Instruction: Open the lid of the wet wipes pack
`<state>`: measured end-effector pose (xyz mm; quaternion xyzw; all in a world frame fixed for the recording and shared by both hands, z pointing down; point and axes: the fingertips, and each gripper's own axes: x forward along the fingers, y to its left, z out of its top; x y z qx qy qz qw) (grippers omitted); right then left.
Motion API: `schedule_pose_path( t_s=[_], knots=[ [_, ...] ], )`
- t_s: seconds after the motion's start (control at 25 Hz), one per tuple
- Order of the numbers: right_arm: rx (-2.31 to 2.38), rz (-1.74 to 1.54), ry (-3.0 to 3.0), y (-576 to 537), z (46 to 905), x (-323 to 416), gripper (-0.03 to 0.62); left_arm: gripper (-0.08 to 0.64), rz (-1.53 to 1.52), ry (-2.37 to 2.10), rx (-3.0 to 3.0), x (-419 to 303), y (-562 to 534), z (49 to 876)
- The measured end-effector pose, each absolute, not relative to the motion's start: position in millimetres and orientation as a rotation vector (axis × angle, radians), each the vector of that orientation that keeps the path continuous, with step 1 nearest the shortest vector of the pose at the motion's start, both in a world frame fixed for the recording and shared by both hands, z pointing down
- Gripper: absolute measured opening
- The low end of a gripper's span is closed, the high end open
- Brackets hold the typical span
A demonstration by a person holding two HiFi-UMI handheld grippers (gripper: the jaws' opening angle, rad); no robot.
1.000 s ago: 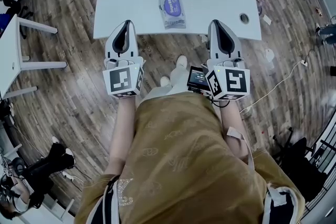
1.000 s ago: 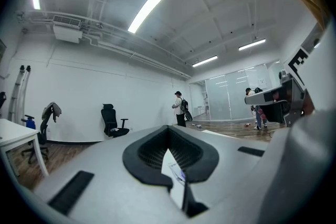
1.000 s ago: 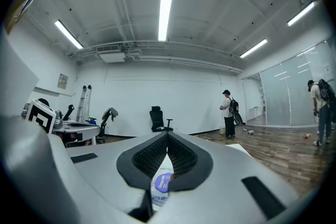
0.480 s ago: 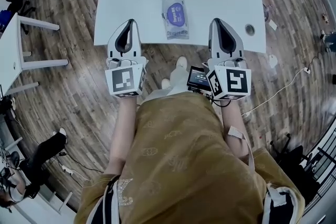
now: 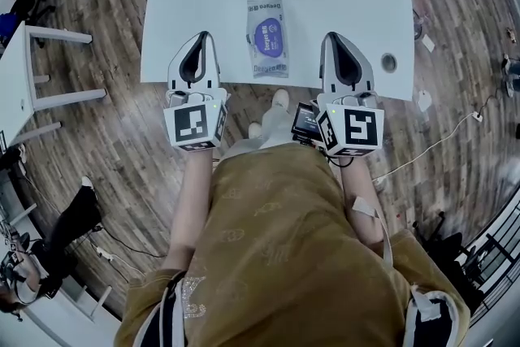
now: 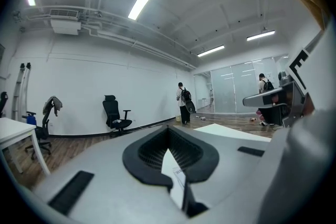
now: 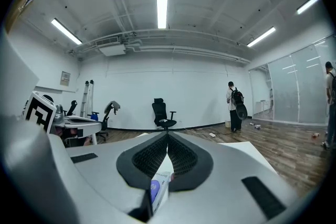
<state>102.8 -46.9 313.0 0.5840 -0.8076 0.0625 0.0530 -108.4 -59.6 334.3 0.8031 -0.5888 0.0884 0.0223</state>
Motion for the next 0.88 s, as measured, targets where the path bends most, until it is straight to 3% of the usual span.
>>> schedule_pose_path(
  t_s=[0.88],
  knots=[
    [1.588,0.454,-2.359,-82.8,391.2,95.0,0.011,0.002,0.496,-1.608,2.482,-69.4,-88.0,406.3]
  ],
)
